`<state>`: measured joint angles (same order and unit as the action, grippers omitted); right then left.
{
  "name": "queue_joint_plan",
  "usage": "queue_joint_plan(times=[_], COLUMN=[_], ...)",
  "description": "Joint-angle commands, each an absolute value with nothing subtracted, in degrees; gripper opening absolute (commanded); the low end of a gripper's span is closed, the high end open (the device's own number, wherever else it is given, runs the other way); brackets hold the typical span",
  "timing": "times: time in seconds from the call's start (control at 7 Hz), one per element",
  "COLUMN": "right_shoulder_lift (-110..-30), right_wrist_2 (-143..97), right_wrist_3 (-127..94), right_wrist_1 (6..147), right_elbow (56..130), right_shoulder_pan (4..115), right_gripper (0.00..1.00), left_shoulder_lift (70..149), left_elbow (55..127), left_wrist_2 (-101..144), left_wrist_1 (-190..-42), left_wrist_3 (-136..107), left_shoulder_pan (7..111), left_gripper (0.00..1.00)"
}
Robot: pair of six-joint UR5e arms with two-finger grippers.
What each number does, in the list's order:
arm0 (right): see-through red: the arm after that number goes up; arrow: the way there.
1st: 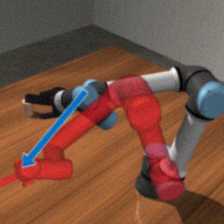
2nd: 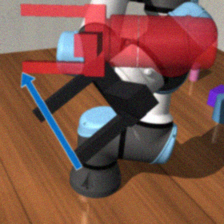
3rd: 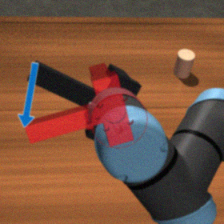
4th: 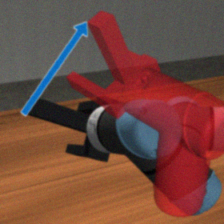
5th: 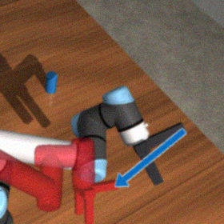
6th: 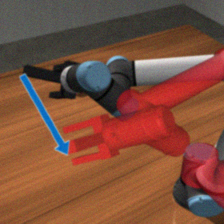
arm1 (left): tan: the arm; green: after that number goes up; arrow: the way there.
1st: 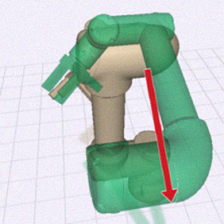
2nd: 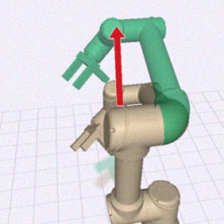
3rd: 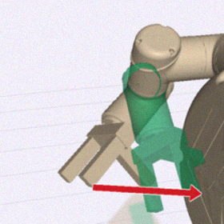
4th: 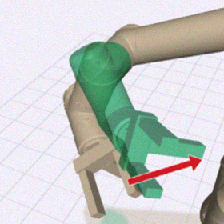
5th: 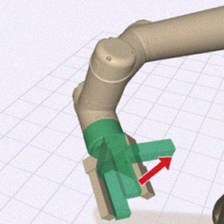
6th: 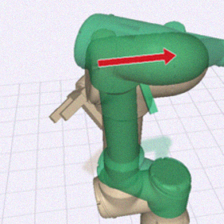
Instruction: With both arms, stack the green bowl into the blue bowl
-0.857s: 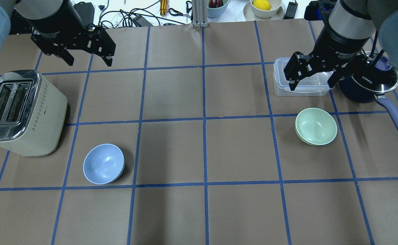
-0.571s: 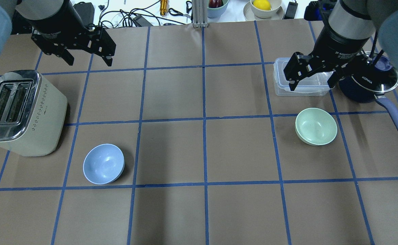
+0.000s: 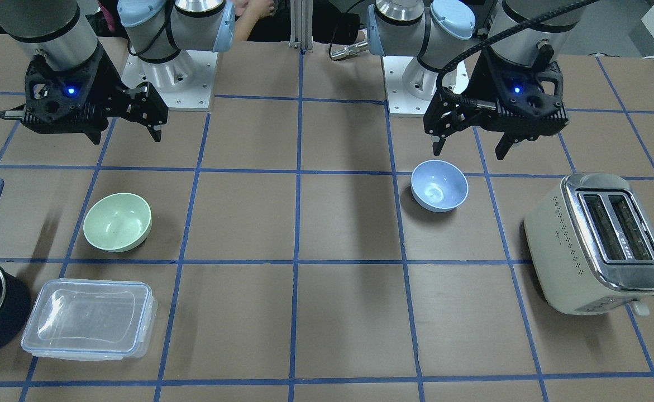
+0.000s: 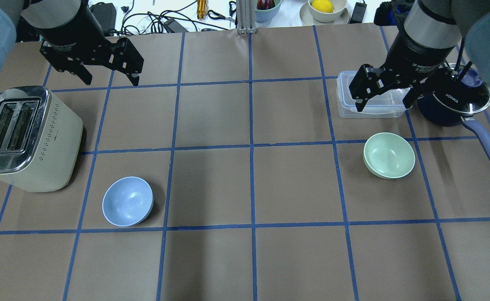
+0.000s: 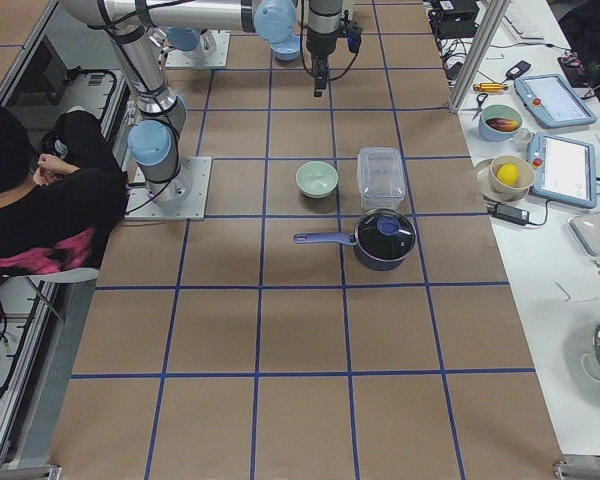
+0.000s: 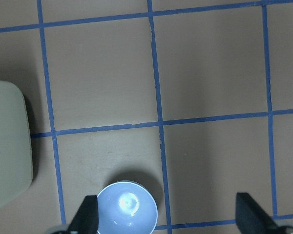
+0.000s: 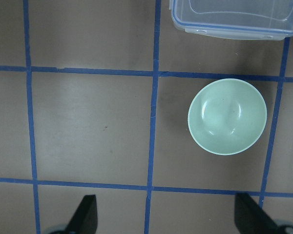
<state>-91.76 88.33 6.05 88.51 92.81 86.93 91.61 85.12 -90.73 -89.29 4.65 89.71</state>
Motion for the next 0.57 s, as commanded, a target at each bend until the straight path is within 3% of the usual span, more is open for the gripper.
queue_joint_plan(times=[0.0, 0.29, 0.43], right_shoulder_lift=[-91.67, -91.67, -91.58], right_wrist_2=[88.33, 88.33, 88.42], right_wrist_3=[5.89, 5.89, 6.06], right_wrist_1=[88.51, 88.59, 88.59], right_elbow=[92.81, 92.81, 92.81], right_shoulder_pan=[86.92, 86.92, 86.92], right_gripper=[1.00, 1.00, 1.00], left_shoulder_lift=[91.58, 90.62, 92.18], left_elbow=[85.43, 90.67, 96.01], left_wrist_2=[-90.79, -90.53, -90.35], left_wrist_1=[-90.44, -95.62, -91.19], left_wrist_3=[4.13, 1.95, 1.06], left_shoulder_pan=[89.82, 89.82, 89.56], left_gripper=[1.00, 1.00, 1.00])
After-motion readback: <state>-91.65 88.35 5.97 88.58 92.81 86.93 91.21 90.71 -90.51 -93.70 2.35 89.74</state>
